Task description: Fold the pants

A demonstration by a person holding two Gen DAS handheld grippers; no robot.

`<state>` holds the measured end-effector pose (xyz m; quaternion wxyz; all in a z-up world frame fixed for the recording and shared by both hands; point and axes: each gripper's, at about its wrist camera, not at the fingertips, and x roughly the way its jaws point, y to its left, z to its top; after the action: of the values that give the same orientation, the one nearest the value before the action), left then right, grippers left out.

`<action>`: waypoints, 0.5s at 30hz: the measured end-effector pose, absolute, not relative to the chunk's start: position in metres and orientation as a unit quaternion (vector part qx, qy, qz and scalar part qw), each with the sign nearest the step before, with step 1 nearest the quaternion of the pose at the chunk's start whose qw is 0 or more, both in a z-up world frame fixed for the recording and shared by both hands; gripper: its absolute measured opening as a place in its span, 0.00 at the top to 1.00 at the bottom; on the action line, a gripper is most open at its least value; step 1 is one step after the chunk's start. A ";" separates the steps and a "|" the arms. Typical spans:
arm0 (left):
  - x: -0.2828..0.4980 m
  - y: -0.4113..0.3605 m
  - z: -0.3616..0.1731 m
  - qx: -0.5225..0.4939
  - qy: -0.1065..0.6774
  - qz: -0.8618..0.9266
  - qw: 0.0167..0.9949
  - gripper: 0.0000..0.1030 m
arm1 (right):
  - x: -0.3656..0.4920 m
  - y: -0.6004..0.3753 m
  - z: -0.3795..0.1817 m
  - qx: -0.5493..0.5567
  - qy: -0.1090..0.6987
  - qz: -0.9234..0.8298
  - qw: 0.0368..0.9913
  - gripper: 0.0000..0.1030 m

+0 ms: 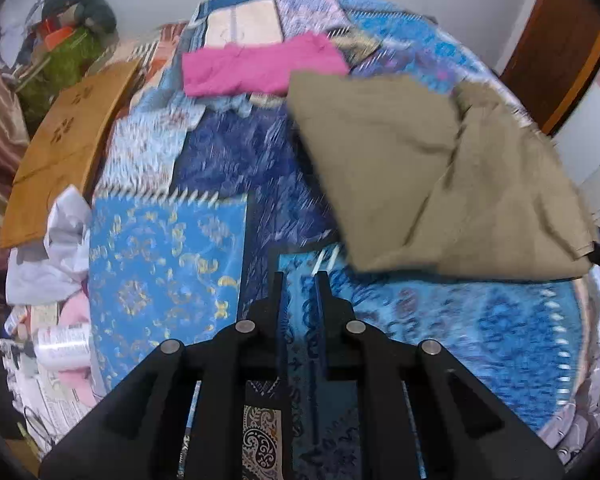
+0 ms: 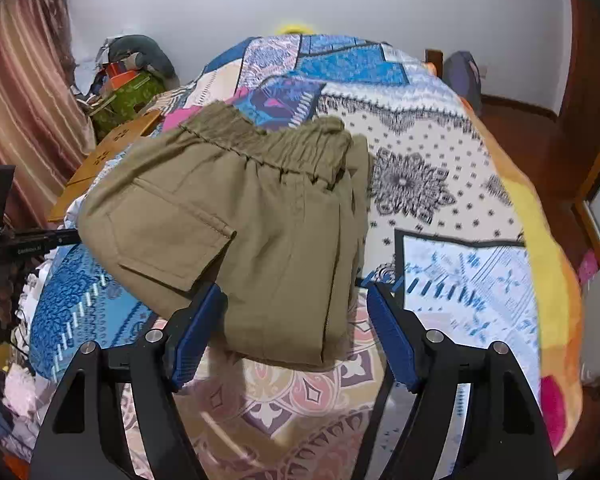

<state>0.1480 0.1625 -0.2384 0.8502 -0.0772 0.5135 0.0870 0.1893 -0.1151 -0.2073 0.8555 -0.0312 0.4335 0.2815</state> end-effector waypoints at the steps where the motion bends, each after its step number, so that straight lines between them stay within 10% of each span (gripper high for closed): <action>1: 0.149 0.158 -0.228 -0.072 0.503 0.078 0.858 0.88 | 0.189 -0.115 -0.201 -0.036 0.426 0.283 0.858 0.30; 15: 0.230 0.058 -0.191 -0.031 0.474 -0.094 0.875 0.88 | 0.220 -0.064 -0.187 -0.041 0.403 0.359 0.841 0.49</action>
<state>0.2295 0.0577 -0.1915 0.8752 -0.0314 0.4736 -0.0936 0.2204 -0.0635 -0.1874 0.8409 -0.0406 0.4028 0.3592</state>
